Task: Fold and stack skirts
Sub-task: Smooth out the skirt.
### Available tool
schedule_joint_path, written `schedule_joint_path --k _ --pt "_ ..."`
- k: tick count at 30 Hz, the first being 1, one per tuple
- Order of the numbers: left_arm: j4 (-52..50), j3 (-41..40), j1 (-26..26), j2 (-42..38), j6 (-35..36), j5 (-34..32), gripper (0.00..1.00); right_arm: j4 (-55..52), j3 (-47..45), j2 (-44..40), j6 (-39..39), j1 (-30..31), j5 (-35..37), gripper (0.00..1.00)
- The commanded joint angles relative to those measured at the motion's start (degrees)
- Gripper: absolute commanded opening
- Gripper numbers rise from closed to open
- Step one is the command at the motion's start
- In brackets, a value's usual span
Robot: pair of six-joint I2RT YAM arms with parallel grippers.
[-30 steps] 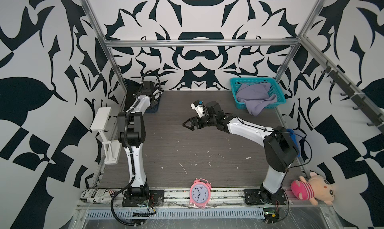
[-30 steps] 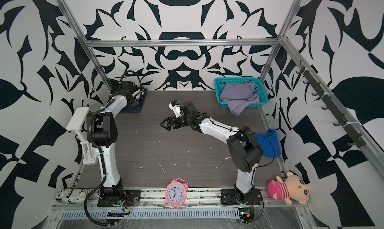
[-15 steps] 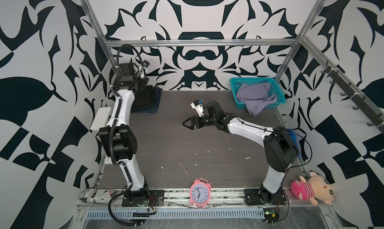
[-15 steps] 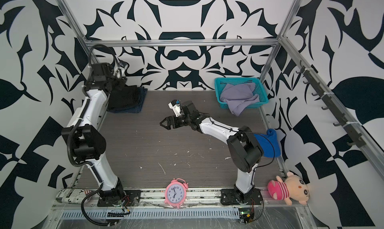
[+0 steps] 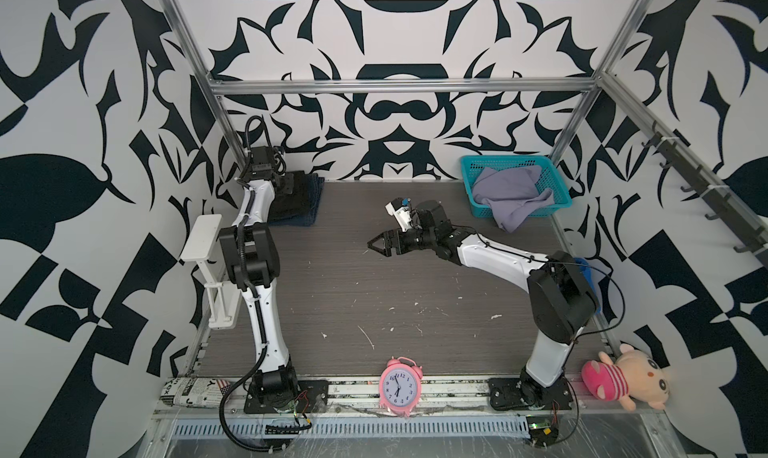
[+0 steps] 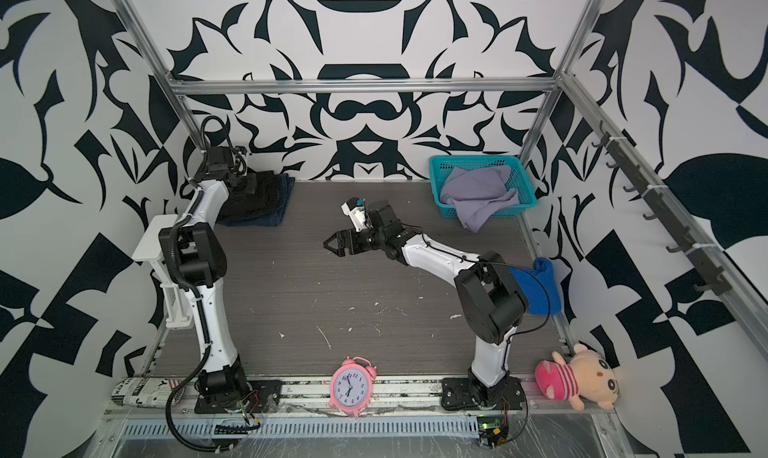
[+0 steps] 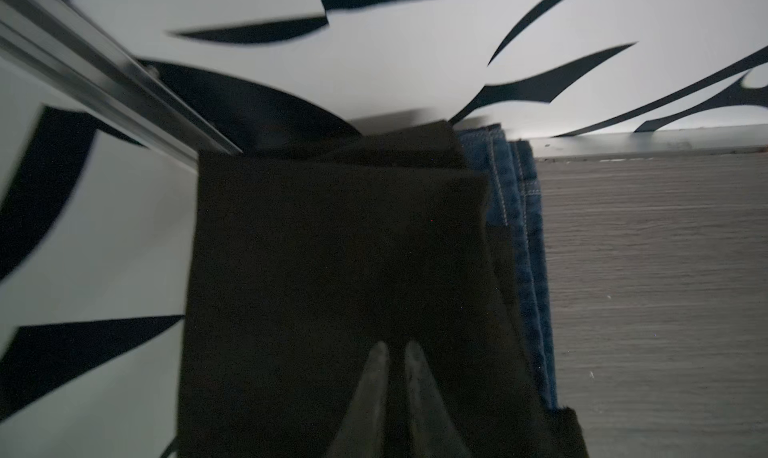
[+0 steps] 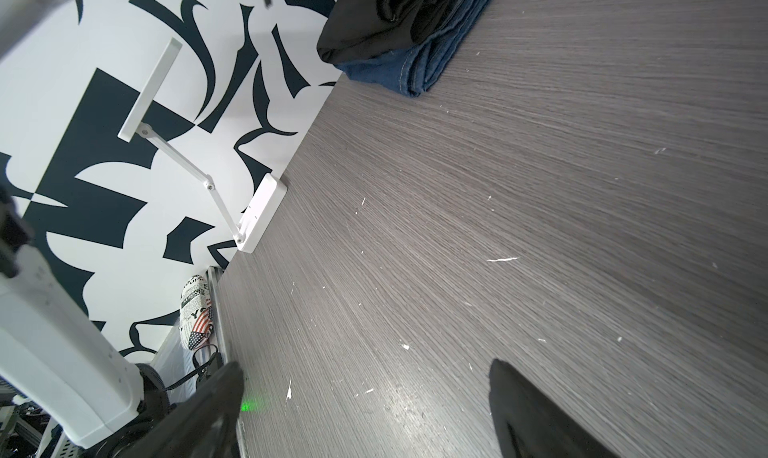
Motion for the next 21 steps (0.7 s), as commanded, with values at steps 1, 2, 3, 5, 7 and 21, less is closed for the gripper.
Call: schedule_joint_path --k 1,2,3,5,7,21 --pt "-1.31 4.20 0.03 1.28 -5.08 0.77 0.16 2.03 0.10 -2.86 0.24 -0.15 0.24 0.95" --pt "-1.55 4.79 0.04 2.40 -5.12 1.19 0.16 2.03 -0.08 -2.86 0.19 -0.14 0.67 0.95" --pt "-2.09 5.58 0.07 3.54 -5.40 1.66 0.17 2.22 -0.20 -2.83 -0.05 -0.15 1.09 0.95" --pt "-3.16 7.15 0.05 5.84 -5.82 2.74 0.19 2.93 -0.54 -2.54 -0.16 -0.30 2.27 0.95" --pt "-3.71 7.95 0.05 7.49 -6.15 3.30 0.20 2.94 0.15 -1.33 -0.14 -0.51 2.13 0.95" --pt "0.85 2.20 -1.39 -4.28 -3.99 2.42 0.27 -3.89 6.35 -0.74 -1.38 -1.08 4.47 0.95"
